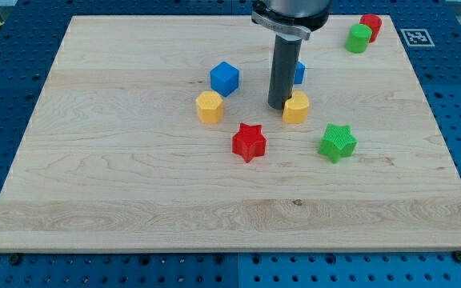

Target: Move the yellow heart diagonally to the red star

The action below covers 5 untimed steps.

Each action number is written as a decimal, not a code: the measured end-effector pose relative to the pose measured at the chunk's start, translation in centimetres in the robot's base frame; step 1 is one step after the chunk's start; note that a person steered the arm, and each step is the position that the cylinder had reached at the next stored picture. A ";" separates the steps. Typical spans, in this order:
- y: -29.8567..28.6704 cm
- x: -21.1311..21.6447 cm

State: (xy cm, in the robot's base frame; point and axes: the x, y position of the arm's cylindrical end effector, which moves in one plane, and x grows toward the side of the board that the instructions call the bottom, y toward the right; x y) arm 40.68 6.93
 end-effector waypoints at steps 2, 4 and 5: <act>1.9 -1.5; 9.4 -2.5; 9.3 -6.3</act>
